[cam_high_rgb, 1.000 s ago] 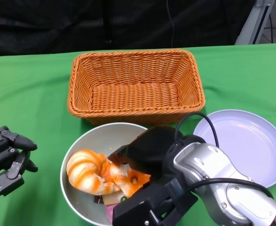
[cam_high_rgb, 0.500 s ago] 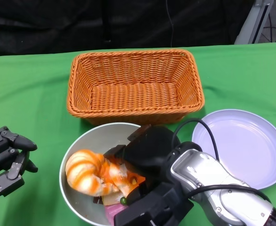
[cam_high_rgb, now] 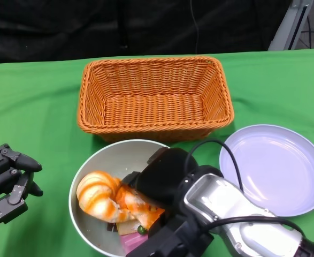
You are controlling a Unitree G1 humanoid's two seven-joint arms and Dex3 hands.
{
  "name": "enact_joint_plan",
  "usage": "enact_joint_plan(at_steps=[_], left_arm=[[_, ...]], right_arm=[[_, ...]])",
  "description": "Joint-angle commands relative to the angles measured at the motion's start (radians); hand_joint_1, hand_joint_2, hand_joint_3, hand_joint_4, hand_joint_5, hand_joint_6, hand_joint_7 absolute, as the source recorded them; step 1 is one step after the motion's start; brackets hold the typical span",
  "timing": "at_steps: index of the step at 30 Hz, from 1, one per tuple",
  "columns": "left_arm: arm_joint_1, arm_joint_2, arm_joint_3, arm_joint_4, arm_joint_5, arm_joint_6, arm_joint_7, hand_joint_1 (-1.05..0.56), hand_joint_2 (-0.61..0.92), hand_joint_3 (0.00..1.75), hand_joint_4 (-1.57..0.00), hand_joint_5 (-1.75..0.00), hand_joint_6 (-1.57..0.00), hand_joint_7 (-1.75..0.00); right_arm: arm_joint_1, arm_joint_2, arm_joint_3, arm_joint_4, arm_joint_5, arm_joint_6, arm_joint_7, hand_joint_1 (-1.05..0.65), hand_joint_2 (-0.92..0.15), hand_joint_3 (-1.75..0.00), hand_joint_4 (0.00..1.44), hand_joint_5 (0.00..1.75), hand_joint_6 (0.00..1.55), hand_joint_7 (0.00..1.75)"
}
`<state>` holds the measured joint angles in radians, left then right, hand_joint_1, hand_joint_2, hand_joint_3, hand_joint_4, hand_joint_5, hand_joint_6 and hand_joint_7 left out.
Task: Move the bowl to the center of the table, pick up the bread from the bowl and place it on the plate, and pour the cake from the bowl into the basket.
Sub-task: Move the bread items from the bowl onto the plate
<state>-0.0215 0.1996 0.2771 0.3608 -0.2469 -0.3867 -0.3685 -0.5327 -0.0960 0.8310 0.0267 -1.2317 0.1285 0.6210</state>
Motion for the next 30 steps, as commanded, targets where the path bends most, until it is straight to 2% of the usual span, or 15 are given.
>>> enact_joint_plan(at_steps=[1,4,8,11,15,16,17,18,19,22,23,24,27,28,30], left_arm=[[0.006,0.012,0.002,-0.009,-0.006,-0.001,0.000,-0.06,0.68,0.86,-0.67,-1.61,-0.71,-1.29],[0.009,0.012,0.003,-0.013,-0.004,-0.004,0.001,-0.06,0.68,0.88,-0.66,-1.61,-0.71,-1.29],[0.009,0.011,0.004,-0.013,-0.006,-0.002,0.003,-0.06,0.67,0.88,-0.67,-1.61,-0.71,-1.29],[0.012,0.012,0.003,-0.018,-0.004,0.001,0.004,-0.07,0.66,0.89,-0.66,-1.61,-0.71,-1.29],[0.013,0.012,0.003,-0.021,-0.004,0.002,0.004,-0.07,0.66,0.90,-0.65,-1.62,-0.70,-1.30],[0.013,0.012,0.004,-0.020,-0.005,0.001,0.003,-0.07,0.65,0.90,-0.65,-1.62,-0.70,-1.30],[0.013,0.010,0.005,-0.022,-0.010,0.005,0.002,-0.07,0.65,0.90,-0.66,-1.61,-0.70,-1.30],[0.014,0.009,0.005,-0.025,-0.013,0.008,0.000,-0.06,0.65,0.90,-0.66,-1.61,-0.70,-1.30],[0.014,0.009,0.005,-0.027,-0.015,0.011,0.000,-0.06,0.65,0.90,-0.66,-1.61,-0.70,-1.30],[0.014,0.008,0.005,-0.027,-0.019,0.013,-0.003,-0.05,0.66,0.90,-0.66,-1.62,-0.70,-1.30],[0.015,0.008,0.004,-0.029,-0.019,0.014,-0.003,-0.05,0.66,0.90,-0.66,-1.62,-0.70,-1.30],[0.015,0.008,0.004,-0.031,-0.019,0.015,-0.002,-0.05,0.66,0.90,-0.66,-1.62,-0.70,-1.30],[0.015,0.009,0.003,-0.030,-0.016,0.012,-0.001,-0.05,0.66,0.90,-0.65,-1.62,-0.70,-1.31],[0.015,0.009,0.003,-0.028,-0.015,0.009,-0.001,-0.05,0.66,0.90,-0.65,-1.62,-0.70,-1.31],[0.013,0.009,0.003,-0.025,-0.017,0.007,-0.004,-0.05,0.66,0.90,-0.65,-1.62,-0.70,-1.30]], right_arm=[[0.001,0.000,0.019,0.023,-0.015,0.012,0.063,-1.03,-0.92,-0.34,0.31,0.02,0.46,0.03],[0.000,0.010,0.023,0.029,-0.026,0.019,0.069,-1.01,-0.92,-0.32,0.32,0.02,0.45,0.02],[0.011,0.020,0.019,0.046,-0.026,0.022,0.024,-0.96,-0.92,-0.24,0.40,0.05,0.49,0.02],[0.023,0.027,0.012,0.056,-0.015,0.027,-0.022,-0.84,-0.92,-0.14,0.51,0.08,0.53,0.02],[0.023,0.026,0.013,0.061,-0.011,0.026,-0.042,-0.81,-0.92,-0.11,0.54,0.09,0.54,0.02],[0.026,0.027,0.011,0.070,-0.008,0.022,-0.073,-0.75,-0.92,-0.11,0.57,0.10,0.56,0.02],[0.029,0.025,0.008,0.079,-0.004,0.009,-0.132,-0.61,-0.92,-0.08,0.64,0.12,0.59,0.03],[0.032,0.024,0.004,0.088,0.002,-0.002,-0.182,-0.44,-0.92,-0.05,0.79,0.19,0.65,0.04],[0.035,0.024,-0.001,0.098,0.012,-0.018,-0.240,-0.37,-0.92,-0.03,0.84,0.28,0.70,0.04],[0.047,0.030,-0.021,0.122,0.056,-0.048,-0.356,-0.26,-0.92,-0.01,0.69,1.00,0.80,0.02],[0.053,0.034,-0.031,0.130,0.075,-0.055,-0.387,-0.25,-0.92,-0.01,0.68,1.08,0.81,0.02],[0.056,0.037,-0.036,0.136,0.089,-0.060,-0.408,-0.23,-0.91,0.00,0.69,1.15,0.85,0.03],[0.059,0.042,-0.050,0.154,0.124,-0.077,-0.464,-0.22,-0.90,0.00,0.69,1.18,0.87,0.03],[0.061,0.045,-0.057,0.163,0.139,-0.085,-0.490,-0.22,-0.88,0.00,0.75,1.10,0.95,0.05],[0.060,0.049,-0.070,0.178,0.172,-0.102,-0.523,-0.23,-0.88,0.00,0.78,1.05,0.99,0.05]])
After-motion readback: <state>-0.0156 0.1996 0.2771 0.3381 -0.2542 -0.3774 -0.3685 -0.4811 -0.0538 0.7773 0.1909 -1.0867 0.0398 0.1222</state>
